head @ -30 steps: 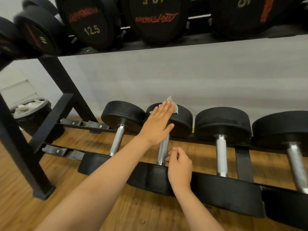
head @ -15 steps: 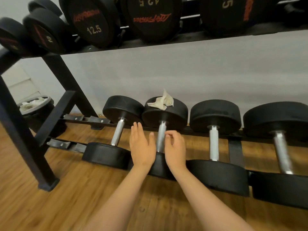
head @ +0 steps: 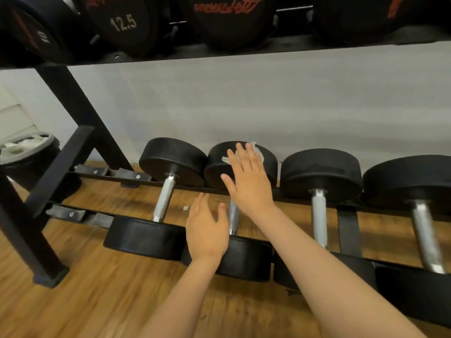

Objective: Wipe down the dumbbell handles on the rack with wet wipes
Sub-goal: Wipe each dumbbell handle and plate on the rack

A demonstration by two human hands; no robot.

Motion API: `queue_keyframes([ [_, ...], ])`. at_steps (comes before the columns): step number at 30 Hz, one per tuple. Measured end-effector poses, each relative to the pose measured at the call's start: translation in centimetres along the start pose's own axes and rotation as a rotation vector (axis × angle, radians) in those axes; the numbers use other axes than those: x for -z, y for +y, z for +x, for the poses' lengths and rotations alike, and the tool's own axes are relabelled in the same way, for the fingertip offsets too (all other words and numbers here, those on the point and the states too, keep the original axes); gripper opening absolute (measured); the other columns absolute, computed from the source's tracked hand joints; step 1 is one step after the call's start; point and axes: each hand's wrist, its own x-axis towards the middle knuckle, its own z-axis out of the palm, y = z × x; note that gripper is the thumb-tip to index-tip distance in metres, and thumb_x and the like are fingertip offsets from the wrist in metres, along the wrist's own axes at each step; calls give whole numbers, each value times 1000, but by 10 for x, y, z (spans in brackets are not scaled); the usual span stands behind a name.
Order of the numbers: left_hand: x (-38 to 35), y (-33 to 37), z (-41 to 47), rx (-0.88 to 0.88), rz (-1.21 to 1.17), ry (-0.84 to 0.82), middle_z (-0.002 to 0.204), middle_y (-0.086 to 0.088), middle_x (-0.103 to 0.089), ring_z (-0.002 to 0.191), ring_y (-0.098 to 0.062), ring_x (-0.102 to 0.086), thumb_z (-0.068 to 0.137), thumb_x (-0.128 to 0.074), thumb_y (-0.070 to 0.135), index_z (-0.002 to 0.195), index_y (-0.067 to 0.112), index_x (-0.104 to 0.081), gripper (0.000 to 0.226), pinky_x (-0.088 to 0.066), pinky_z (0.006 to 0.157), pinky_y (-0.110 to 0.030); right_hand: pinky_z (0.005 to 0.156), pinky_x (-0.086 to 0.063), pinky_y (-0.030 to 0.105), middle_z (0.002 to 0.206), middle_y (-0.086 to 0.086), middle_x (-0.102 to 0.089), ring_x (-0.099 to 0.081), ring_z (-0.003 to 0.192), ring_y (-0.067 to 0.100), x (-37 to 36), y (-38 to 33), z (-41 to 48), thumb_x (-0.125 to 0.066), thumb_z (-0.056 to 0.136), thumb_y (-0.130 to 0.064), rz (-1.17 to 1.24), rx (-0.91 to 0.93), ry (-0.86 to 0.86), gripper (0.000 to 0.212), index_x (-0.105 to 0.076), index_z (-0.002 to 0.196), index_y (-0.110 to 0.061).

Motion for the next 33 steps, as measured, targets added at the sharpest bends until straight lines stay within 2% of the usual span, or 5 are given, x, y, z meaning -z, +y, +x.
queue_keyframes([
  [7,3,4,-1,30,-4,9,148,-4,-47,139,-18,-39,99,-48,38,144,14,-45,51,-34,114,-40,123,-2,39,164,3,5,12,150,18,7,21,6,-26,102,-49,243,-175,-9,67,-1,156,-18],
  [18,7,10,-3,50,-5,-21,142,-1,-52,130,-18,-48,98,-51,44,140,21,-48,49,-39,106,-35,123,-7,41,163,-9,13,12,149,10,-9,27,-28,-52,90,-59,794,-430,49,95,9,155,-28],
  [23,7,9,-4,57,-32,-17,140,1,-53,128,-16,-49,97,-51,45,139,20,-49,48,-42,105,-35,116,-4,29,163,-5,13,12,149,11,-9,32,-26,-81,78,-34,792,-469,28,118,9,155,-27],
  [27,7,8,-4,58,-51,-16,139,2,-53,129,-15,-48,97,-52,43,138,20,-50,47,-40,104,-33,122,-12,35,164,-5,10,7,150,13,-12,34,-28,-73,81,-2,825,-473,34,110,5,155,-27],
  [33,4,3,-1,37,-42,-12,137,3,-55,127,-13,-49,96,-53,43,137,20,-52,47,-41,103,-31,122,-16,45,164,1,5,2,151,21,-14,28,-9,-73,83,-10,848,-600,95,105,2,156,-23],
])
